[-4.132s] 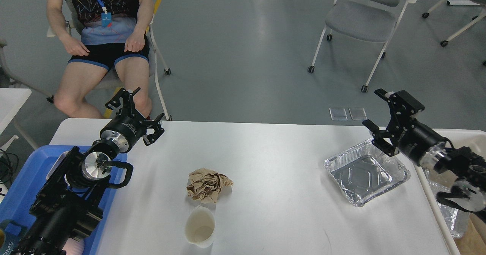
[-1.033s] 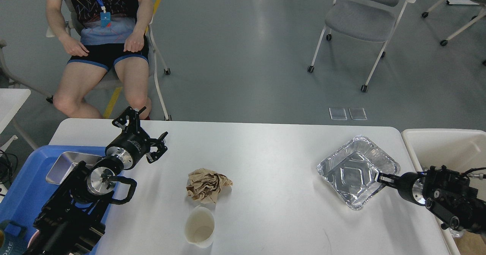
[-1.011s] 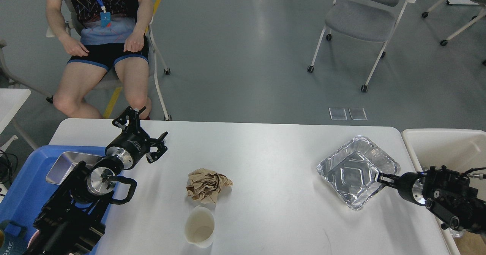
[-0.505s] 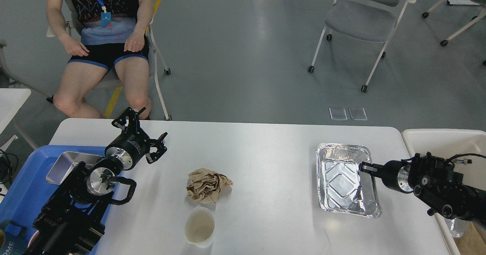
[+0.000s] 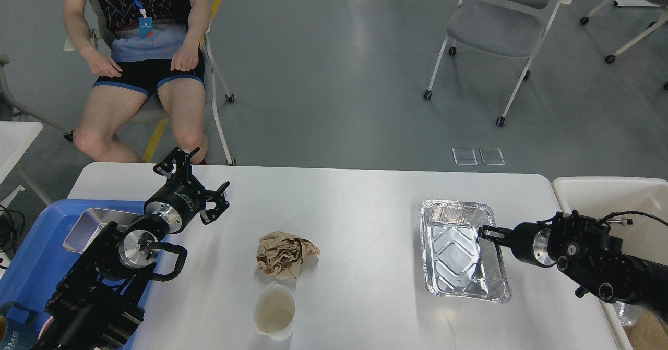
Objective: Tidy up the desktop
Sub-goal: 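Push the foil tray with the right gripper toward the table center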
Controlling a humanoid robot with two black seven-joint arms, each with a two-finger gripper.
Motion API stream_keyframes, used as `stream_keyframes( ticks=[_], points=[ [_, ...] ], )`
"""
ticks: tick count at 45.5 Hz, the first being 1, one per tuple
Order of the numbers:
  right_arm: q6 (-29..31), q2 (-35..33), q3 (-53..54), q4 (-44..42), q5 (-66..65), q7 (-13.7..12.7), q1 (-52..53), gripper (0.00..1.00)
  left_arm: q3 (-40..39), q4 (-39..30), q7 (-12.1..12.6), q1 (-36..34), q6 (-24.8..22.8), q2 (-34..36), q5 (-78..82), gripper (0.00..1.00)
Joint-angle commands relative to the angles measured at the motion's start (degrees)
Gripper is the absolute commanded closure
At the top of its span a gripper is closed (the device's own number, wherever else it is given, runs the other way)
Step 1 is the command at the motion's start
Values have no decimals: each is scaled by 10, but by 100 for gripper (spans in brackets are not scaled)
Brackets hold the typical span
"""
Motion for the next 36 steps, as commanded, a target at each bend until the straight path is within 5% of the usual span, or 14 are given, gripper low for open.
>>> stream_keyframes(
  ticks=[1, 5, 8, 11, 22, 36],
  points=[
    [1, 2, 1, -2, 2, -3, 4, 100, 0, -1, 0, 0, 0, -1, 0, 3],
    [0, 3, 7, -4, 3, -5, 6, 37, 0, -1, 0, 0, 0, -1, -1, 3],
    [0, 6, 7, -1, 12, -5, 7, 27, 0, -1, 0, 0, 0, -1, -1, 3],
    [1, 10, 6, -2, 35, -5, 8, 2, 0, -1, 0, 0, 0, -1, -1, 3],
    [50, -7, 6, 30, 96, -6, 9, 0, 0, -1, 0, 0, 0, -2, -1, 3],
    [118, -245, 6, 246, 106, -47, 9, 0, 0, -1, 0, -2, -1, -2, -2, 3]
  ],
)
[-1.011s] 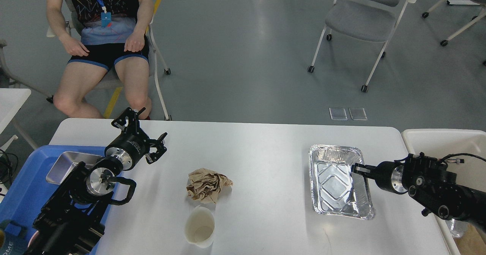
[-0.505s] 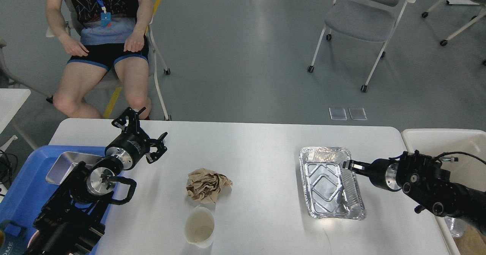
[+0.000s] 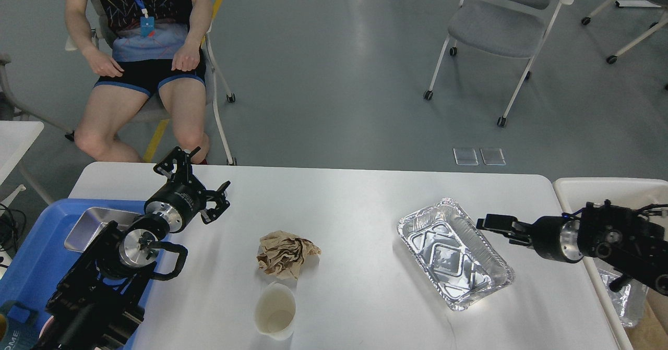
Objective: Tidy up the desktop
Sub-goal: 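Push the foil tray with the right gripper toward the table center, then grip the foil tray edge with the right gripper and drag it toward the napkin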
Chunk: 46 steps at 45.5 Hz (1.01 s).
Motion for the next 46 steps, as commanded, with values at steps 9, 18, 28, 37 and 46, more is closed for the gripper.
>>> stream_keyframes(
  ticks=[9, 18, 28, 37, 46],
  points=[
    [92, -267, 1, 180, 60, -53, 1, 0, 3, 1, -1, -6, 0, -6, -1, 3],
    [121, -397, 3, 281, 64, -52, 0, 0, 4, 1, -1, -7, 0, -15, -1, 3],
    [139, -502, 5, 378, 108, -52, 2, 0, 4, 0, 0, -8, 0, -15, -1, 3],
    [129, -476, 4, 374, 122, -53, -10, 0, 5, 0, 0, -6, 0, -15, 0, 3],
    [77, -338, 4, 317, 124, -73, -37, 0, 5, 1, 0, -7, 6, -15, 4, 3]
  ],
)
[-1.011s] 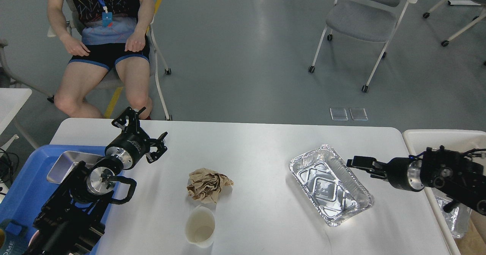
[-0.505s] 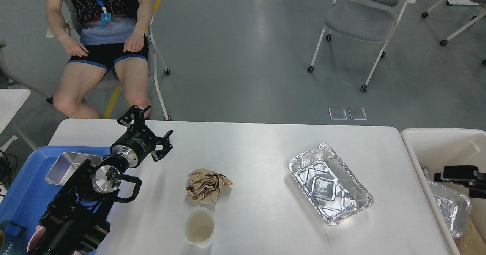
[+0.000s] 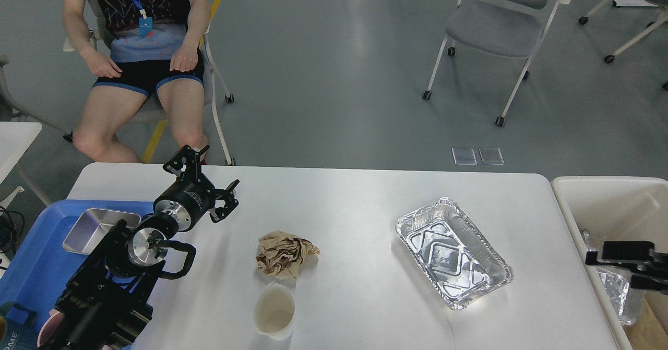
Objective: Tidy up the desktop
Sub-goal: 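Grip the foil tray edge with the right gripper and drag it toward the napkin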
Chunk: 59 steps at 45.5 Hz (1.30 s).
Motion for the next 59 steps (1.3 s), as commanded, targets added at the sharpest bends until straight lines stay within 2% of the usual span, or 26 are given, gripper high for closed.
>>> stream_keyframes(
  ticks=[1, 14, 39, 41, 47, 49, 51, 55, 56, 59],
  points=[
    [-29, 81, 0, -40, 6, -16, -17, 0, 1, 0, 0, -2, 9, 0, 3, 3],
    [-68, 218, 0, -133, 76, -46, -44, 0, 1, 1, 0, -6, 19, -1, 5, 3],
    [-107, 406, -3, -273, 71, -59, -76, 0, 10, 13, -1, -6, 23, -8, 4, 3],
    [-109, 418, -5, -286, 67, -58, -76, 4, 10, 13, -1, -5, 23, -8, 4, 3],
    [-112, 443, -8, -320, 66, -58, -72, 26, 10, 14, -1, -5, 23, -7, 4, 3],
    [-112, 447, -11, -324, 63, -58, -72, 43, 10, 13, -1, -5, 23, -7, 4, 3],
    [-112, 449, -14, -324, 53, -58, -72, 65, 9, 13, -1, -5, 23, -7, 4, 3],
    [-112, 450, -16, -324, 22, -58, -72, 95, 10, 13, -1, -5, 23, -7, 4, 3],
    [-112, 450, -16, -324, 16, -58, -72, 100, 10, 14, -1, -5, 23, -7, 4, 3],
    [-111, 450, -16, -324, 7, -57, -71, 100, 10, 14, -1, -4, 23, -7, 4, 3]
  ],
)
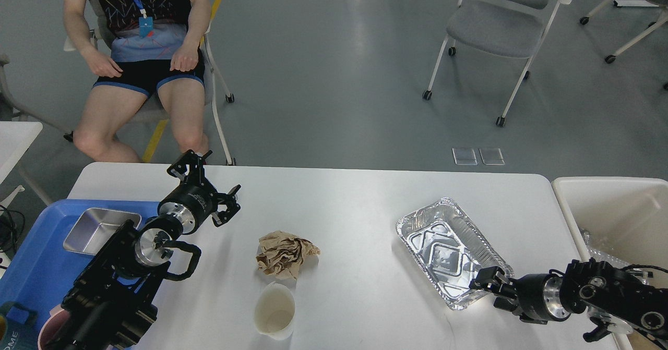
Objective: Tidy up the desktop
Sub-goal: 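Grip the foil tray edge with the right gripper and drag it toward the napkin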
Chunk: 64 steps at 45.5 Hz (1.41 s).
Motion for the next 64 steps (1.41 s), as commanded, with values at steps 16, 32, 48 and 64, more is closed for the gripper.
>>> stream_keyframes(
  ticks=[16, 32, 48, 64],
  points=[
    [7, -13, -1, 37, -26, 6, 40, 100, 0, -1, 0, 3, 0, 0, 0, 3],
    [120, -35, -6, 68, -44, 0, 165, 100, 3, -1, 1, 3, 0, 4, 0, 3],
    [212, 100, -122, -83, -17, -71, 347, 100, 3, -1, 1, 3, 0, 2, 0, 3],
    [313, 206, -186, -262, 127, -120, 388, 100, 5, -1, 1, 8, 0, 10, 0, 3]
  ],
)
